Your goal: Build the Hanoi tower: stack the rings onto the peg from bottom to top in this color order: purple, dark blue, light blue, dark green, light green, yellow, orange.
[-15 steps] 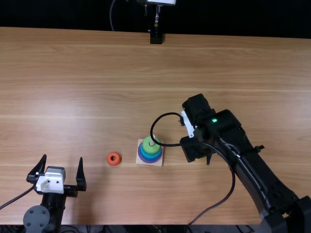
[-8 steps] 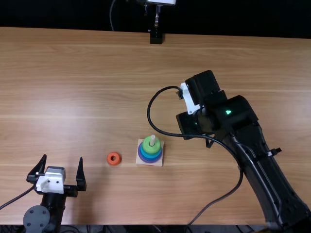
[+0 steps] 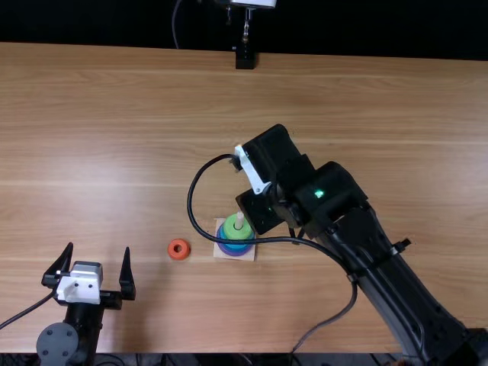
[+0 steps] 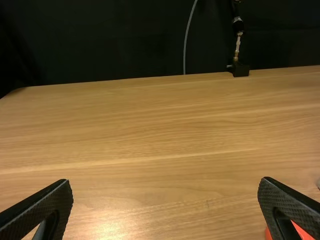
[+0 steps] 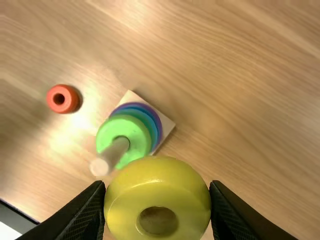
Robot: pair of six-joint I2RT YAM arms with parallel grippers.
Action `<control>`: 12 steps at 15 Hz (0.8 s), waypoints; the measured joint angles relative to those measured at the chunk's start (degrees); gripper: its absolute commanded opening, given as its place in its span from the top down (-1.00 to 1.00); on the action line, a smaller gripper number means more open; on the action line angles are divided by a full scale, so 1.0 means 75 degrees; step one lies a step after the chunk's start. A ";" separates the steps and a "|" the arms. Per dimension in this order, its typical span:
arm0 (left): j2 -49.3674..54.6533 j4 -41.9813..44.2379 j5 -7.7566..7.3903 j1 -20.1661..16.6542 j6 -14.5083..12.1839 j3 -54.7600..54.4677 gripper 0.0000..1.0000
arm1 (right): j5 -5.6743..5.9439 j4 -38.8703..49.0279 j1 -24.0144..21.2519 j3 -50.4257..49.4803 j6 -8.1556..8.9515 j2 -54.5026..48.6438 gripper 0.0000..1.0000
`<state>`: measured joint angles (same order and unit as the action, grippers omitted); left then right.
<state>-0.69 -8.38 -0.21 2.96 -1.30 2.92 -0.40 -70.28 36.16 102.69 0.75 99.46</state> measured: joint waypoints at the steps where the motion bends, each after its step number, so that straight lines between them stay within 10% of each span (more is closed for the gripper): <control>1: 0.0000 -0.0003 0.0000 0.0000 0.0003 0.0000 -1.00 | -0.0006 0.0003 0.0093 0.0064 0.0006 0.0105 1.00; 12: 0.0000 0.0000 -0.0003 -0.0003 0.0000 0.0000 -1.00 | -0.0003 -0.0003 0.0510 0.0251 0.0012 0.0189 1.00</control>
<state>-0.69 -8.38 -0.23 2.94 -1.30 2.92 -0.43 -70.30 39.99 104.57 0.84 100.88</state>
